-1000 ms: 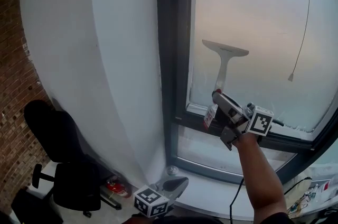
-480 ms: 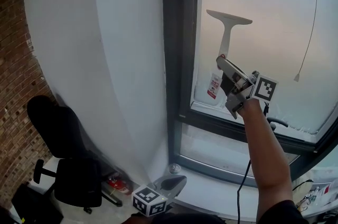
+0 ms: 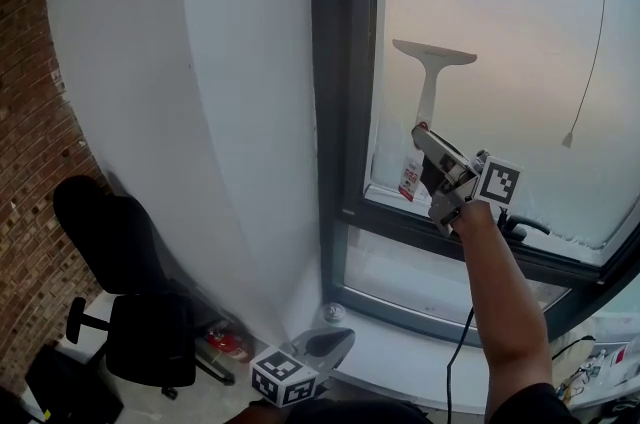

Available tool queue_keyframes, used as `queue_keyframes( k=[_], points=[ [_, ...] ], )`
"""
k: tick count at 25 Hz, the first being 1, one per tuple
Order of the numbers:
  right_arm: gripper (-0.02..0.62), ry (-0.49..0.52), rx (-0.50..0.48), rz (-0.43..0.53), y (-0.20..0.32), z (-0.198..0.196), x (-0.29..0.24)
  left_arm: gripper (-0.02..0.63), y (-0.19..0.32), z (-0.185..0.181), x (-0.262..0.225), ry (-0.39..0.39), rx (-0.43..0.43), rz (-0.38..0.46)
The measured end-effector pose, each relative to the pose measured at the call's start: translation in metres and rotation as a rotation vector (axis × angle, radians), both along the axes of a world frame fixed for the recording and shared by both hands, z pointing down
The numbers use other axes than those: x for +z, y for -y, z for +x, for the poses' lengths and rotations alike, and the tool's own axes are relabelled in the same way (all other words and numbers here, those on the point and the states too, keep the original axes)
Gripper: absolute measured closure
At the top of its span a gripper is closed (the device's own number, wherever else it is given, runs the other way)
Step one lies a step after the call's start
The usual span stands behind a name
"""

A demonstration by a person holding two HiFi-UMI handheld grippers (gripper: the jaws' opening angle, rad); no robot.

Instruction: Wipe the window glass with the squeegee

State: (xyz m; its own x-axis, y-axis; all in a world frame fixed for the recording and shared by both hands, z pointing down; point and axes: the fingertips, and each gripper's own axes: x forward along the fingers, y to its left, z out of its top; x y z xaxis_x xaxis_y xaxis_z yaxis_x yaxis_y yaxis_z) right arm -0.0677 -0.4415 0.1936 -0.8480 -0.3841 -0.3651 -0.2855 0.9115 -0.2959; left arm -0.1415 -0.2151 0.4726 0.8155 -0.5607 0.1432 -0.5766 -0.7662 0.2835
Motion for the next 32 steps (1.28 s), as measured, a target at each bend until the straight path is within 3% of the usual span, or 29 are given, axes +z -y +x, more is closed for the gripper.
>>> queue_keyframes(
  k=[32],
  points=[
    [0.509, 0.031, 0.035, -0.230, -0.014, -0.006, 0.157, 0.606, -0.010, 0.015, 0.010, 0.019, 0.045, -0.026]
  ],
)
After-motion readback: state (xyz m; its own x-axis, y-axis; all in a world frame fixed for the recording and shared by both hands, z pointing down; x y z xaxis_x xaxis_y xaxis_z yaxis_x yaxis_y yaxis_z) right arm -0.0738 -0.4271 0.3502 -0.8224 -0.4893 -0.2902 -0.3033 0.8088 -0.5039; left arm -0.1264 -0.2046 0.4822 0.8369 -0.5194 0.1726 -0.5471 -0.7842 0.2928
